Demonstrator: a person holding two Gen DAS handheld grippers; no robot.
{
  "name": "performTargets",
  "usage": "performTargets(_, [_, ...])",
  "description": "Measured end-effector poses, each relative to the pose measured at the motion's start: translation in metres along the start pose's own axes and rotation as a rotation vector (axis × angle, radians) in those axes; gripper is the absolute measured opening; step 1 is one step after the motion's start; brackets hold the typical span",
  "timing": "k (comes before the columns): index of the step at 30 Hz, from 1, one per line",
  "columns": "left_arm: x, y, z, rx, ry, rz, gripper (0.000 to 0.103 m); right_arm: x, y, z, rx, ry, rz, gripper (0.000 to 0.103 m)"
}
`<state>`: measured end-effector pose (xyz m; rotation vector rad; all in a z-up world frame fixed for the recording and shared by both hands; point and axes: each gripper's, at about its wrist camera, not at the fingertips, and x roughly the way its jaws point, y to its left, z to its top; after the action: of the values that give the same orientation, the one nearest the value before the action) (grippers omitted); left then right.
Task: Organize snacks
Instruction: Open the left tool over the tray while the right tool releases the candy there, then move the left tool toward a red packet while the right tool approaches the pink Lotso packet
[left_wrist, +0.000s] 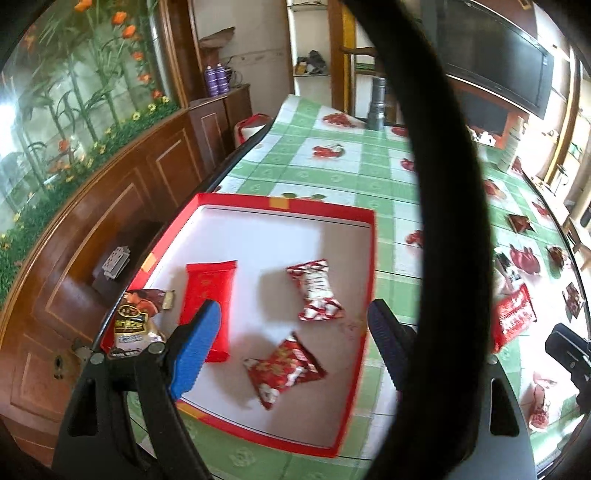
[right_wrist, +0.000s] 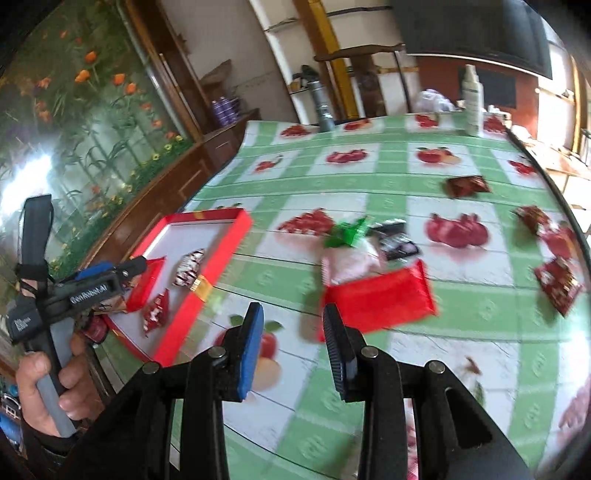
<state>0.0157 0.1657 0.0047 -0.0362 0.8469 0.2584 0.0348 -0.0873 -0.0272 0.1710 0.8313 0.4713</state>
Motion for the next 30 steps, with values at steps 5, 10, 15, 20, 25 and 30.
performTargets(5, [-0.009, -0.022, -0.005, 0.039, -0.013, -0.015, 0.082, -0.019, -0.022, -0.017, 0.025, -0.003, -0.038, 0.033])
performTargets(10, [-0.012, -0.043, -0.010, 0.075, -0.009, -0.038, 0.082, -0.033, -0.045, -0.033, 0.066, -0.007, -0.077, 0.038])
performTargets(15, [-0.012, -0.059, -0.013, 0.104, 0.002, -0.061, 0.082, -0.042, -0.063, -0.051, 0.100, 0.011, -0.109, 0.039])
performTargets(20, [-0.010, -0.072, -0.017, 0.123, 0.018, -0.084, 0.083, -0.046, -0.073, -0.068, 0.120, 0.039, -0.131, 0.039])
performTargets(25, [-0.010, -0.085, -0.021, 0.146, 0.032, -0.108, 0.083, -0.047, -0.076, -0.075, 0.129, 0.052, -0.136, 0.040])
performTargets(30, [-0.012, -0.091, -0.022, 0.159, 0.031, -0.116, 0.085, -0.049, -0.076, -0.074, 0.125, 0.049, -0.128, 0.040])
